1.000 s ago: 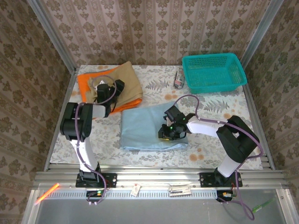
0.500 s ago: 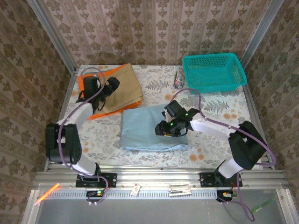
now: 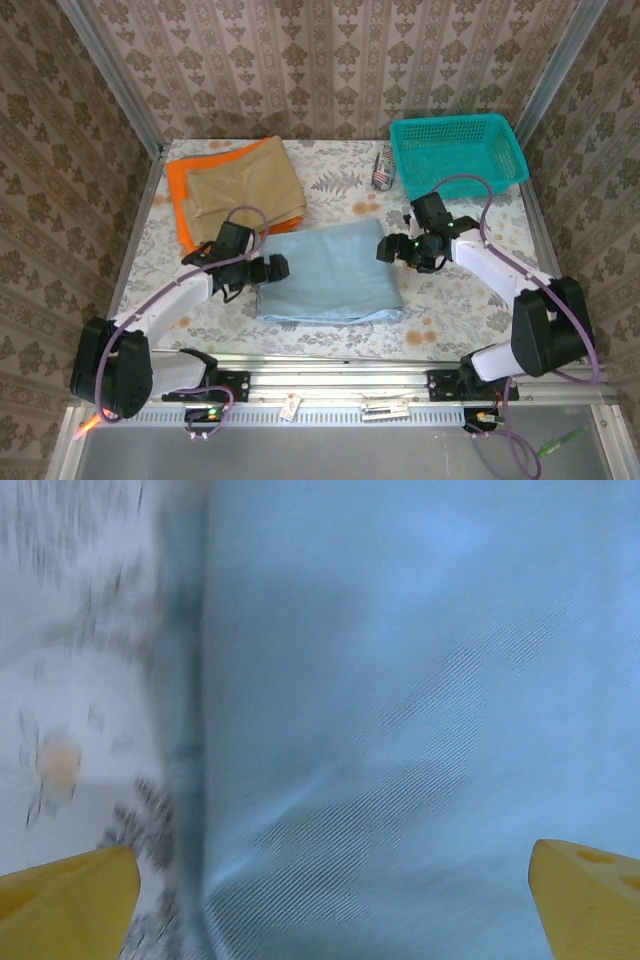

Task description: Fold and stack the trousers

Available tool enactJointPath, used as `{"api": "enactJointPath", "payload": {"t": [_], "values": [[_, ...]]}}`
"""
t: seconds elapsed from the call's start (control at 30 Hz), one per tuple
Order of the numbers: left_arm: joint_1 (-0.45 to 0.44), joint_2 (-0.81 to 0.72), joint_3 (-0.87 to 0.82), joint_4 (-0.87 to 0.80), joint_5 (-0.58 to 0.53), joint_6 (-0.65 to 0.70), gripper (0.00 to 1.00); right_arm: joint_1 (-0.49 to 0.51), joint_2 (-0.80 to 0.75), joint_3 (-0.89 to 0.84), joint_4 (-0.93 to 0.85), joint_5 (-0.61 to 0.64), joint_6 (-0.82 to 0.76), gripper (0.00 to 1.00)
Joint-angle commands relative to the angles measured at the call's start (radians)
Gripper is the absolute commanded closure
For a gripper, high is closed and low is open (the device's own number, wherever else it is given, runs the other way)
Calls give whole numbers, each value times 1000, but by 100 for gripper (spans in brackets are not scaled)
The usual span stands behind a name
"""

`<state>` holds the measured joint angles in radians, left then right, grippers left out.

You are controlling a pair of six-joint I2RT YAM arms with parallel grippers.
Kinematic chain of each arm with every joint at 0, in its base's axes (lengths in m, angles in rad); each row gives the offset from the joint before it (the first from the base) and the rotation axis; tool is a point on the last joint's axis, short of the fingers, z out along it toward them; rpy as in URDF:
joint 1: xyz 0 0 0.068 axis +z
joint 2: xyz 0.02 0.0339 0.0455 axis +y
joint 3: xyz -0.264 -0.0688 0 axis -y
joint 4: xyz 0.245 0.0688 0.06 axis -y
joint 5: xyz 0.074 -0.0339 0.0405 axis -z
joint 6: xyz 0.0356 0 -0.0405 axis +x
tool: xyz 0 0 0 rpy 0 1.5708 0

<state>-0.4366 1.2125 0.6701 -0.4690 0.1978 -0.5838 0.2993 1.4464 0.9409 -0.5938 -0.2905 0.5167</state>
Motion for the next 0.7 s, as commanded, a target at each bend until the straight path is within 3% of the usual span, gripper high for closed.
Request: {"api": "enactJointPath", "payload": {"t": [0.0, 0.2, 0.3, 0.33, 0.43, 0.5, 0.57, 0.67], "values": [[-5, -7, -56, 18, 30, 27, 0, 0, 54, -40, -1, 18, -26, 18], [-13, 108, -114, 189, 97, 15, 2, 1, 114, -115, 65, -29, -15, 23], [-14, 138, -153, 309, 139, 3, 13, 11, 117, -159, 129, -75, 6, 29], [-14, 147, -162, 334, 152, -3, 20, 15, 122, -171, 160, -109, 15, 32], [-13, 179, -156, 352, 163, -8, 54, 33, 140, -196, 218, -169, 35, 46], [-14, 189, -165, 392, 196, -17, 65, 41, 158, -198, 232, -187, 39, 69], [-13, 181, -175, 415, 220, -26, 72, 39, 159, -196, 237, -210, 39, 80], [-13, 127, -183, 414, 238, -33, 100, 36, 114, -190, 227, -215, 45, 89]]}}
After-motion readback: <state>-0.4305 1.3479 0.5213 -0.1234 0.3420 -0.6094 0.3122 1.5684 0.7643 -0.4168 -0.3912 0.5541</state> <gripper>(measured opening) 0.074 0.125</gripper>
